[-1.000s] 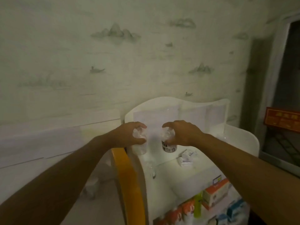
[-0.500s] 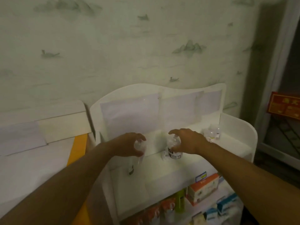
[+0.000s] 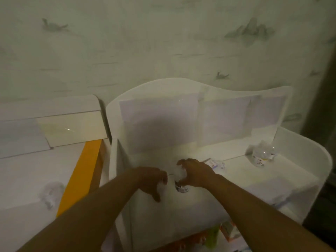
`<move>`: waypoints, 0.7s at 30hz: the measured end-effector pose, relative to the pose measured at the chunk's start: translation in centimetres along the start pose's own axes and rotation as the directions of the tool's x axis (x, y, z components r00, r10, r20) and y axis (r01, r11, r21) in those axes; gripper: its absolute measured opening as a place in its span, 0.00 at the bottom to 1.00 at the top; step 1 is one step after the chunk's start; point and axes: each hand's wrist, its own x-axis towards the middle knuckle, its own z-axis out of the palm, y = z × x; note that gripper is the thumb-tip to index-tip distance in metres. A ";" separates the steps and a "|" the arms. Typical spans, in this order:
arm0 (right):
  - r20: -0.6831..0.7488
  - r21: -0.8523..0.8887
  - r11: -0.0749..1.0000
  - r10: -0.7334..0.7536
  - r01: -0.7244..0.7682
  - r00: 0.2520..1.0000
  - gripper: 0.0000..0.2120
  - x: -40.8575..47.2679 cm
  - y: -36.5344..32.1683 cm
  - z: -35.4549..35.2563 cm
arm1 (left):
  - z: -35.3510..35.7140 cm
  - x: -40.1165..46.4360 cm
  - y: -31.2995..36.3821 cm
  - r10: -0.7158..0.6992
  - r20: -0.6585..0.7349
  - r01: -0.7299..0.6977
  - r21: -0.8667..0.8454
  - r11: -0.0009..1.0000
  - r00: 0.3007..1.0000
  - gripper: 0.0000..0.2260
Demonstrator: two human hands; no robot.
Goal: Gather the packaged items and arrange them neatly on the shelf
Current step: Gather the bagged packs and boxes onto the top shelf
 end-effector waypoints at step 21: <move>0.100 0.054 0.963 -0.269 0.265 0.958 0.37 7.5 0.9 4.3 | 3.1 -0.1 0.6 -0.236 0.012 0.230 0.179 0.957 0.972 0.35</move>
